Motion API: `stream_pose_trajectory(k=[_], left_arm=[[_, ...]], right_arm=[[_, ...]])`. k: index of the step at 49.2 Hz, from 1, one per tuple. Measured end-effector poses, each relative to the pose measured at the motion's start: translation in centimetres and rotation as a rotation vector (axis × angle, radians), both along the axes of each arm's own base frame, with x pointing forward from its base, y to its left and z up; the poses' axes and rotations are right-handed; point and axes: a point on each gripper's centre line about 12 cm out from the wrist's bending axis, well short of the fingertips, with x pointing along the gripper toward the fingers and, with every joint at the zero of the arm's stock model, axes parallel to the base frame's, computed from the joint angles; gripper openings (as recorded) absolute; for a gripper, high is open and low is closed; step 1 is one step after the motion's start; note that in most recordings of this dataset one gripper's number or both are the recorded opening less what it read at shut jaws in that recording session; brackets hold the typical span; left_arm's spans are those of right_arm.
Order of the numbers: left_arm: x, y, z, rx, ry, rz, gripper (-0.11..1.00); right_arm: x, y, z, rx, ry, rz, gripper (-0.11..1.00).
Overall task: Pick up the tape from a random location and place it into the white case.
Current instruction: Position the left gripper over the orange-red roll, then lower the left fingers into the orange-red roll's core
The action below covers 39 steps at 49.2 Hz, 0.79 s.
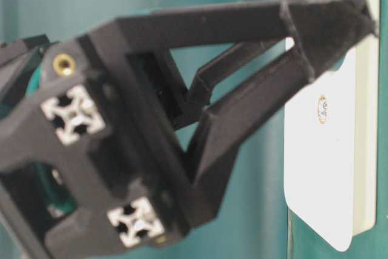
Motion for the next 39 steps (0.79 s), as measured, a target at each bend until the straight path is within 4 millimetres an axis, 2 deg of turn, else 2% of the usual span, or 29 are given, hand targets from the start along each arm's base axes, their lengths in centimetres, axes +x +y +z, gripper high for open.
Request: stream_pose_trajectory(k=[39], left_arm=[[0.07,-0.01,-0.13,-0.001,-0.005,0.001,0.98]], right_arm=[[-0.01,-0.04,-0.02,-0.002,0.002,-0.002,0.86]])
